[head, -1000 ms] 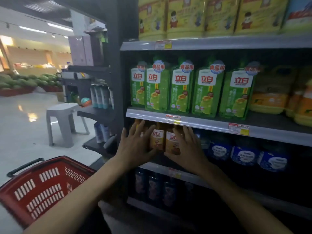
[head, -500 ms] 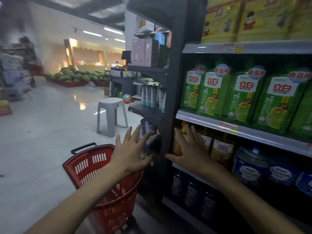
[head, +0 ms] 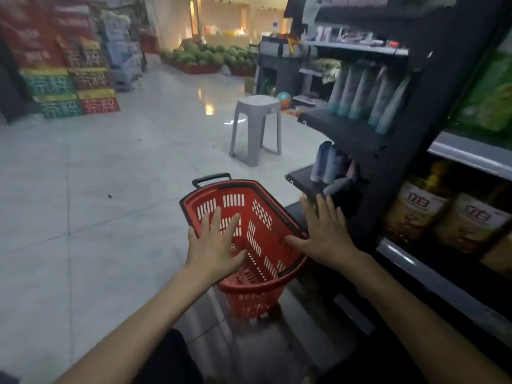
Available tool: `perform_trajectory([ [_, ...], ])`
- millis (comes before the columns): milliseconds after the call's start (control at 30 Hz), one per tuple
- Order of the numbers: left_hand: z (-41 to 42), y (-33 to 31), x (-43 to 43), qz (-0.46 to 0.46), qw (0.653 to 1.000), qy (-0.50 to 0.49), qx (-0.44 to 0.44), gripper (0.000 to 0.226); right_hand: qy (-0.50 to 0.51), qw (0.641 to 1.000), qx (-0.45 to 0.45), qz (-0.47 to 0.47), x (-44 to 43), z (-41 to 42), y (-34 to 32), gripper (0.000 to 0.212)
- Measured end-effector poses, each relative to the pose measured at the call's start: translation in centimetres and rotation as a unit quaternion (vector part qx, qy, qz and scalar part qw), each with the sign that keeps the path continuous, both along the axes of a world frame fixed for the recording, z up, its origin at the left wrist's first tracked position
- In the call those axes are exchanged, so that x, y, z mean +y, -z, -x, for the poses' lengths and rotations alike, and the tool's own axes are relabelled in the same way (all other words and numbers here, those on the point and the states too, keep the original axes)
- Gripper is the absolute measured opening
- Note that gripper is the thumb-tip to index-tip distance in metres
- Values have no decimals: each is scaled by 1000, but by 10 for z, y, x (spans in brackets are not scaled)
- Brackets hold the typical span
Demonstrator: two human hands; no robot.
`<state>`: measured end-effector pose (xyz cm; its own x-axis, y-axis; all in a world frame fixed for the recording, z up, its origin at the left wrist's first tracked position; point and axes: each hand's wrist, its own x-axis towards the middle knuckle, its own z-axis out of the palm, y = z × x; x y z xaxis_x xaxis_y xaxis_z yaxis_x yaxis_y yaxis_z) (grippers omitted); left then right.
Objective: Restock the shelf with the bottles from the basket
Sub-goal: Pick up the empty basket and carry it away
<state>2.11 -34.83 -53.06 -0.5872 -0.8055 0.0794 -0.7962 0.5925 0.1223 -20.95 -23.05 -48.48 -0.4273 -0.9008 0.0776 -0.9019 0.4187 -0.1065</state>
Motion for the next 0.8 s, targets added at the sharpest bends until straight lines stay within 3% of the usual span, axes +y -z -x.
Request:
perform_trajectory([
  [200, 26, 63, -44, -79, 987, -139, -15, 96, 24, 997, -27, -67, -79, 35, 88, 109],
  [367, 34, 98, -87, -207, 940, -271, 30, 113, 15, 990, -72, -121, -130, 63, 129, 111],
  [467, 42, 99, -111, -266, 895, -345, 102, 122, 33, 989, -78, -121, -150, 79, 146, 110],
  [600, 58, 96, -134, -364, 791, -421, 252, 140, 85, 975, -160, -129, -171, 88, 151, 112],
  [700, 70, 94, -131, -340, 784, -437, 282, 121, 175, 958, -181, -137, -186, 97, 148, 100],
  [800, 67, 87, -124, -298, 788, -425, 331, 62, 206, 949, -199, -134, -185, 106, 142, 55],
])
